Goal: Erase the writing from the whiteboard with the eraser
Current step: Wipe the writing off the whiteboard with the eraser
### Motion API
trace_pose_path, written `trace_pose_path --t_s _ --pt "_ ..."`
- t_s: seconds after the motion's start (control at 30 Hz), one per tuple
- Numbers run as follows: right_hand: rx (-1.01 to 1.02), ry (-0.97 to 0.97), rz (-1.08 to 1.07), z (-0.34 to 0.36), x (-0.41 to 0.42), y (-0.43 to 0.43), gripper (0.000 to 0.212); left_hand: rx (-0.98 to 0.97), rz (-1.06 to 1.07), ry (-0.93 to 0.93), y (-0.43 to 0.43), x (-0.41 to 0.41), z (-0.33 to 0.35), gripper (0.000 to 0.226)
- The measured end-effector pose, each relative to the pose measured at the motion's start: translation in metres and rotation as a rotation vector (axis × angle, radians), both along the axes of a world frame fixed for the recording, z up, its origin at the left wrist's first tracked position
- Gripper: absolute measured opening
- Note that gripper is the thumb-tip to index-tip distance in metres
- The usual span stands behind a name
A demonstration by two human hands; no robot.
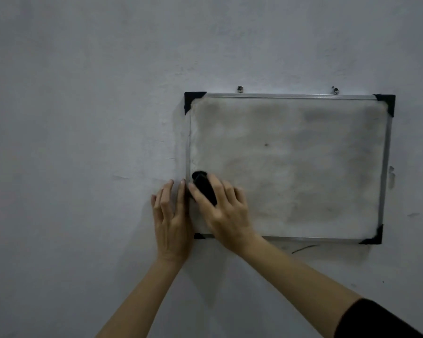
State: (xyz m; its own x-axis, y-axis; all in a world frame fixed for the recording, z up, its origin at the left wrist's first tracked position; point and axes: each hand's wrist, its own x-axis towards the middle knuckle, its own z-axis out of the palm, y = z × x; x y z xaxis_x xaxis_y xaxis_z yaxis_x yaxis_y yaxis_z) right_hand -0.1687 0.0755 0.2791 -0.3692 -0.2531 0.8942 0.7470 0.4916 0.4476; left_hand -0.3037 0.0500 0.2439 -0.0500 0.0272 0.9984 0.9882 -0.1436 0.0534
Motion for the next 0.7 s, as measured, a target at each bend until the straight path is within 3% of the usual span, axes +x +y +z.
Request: trace_pose_path --t_s 0.13,0.3,0.4,0.5,0.7 --pt "0.002 -0.151 0.022 0.002 0.017 -0.003 0.040 -0.003 0.021 0.015 -0.001 -0.001 -0.008 0.047" --pt "0.065 0.085 -0.027 0.107 0.013 0.009 0.046 -0.004 -0.031 -0.006 0.001 0.000 -0.011 0.047" --pt "0.055 0.145 -0.059 0.130 0.004 0.009 0.044 -0.016 -0.056 -0.025 0.000 0.001 -0.012 0.048" --pt "0.029 0.155 -0.026 0.101 -0.005 0.006 0.042 -0.020 -0.059 -0.041 0.001 0.001 -0.013 0.046" --pt "-0.031 -0.034 -0.004 -0.011 0.002 -0.003 0.039 -0.028 -0.048 -0.048 0.001 0.003 -0.016 0.040"
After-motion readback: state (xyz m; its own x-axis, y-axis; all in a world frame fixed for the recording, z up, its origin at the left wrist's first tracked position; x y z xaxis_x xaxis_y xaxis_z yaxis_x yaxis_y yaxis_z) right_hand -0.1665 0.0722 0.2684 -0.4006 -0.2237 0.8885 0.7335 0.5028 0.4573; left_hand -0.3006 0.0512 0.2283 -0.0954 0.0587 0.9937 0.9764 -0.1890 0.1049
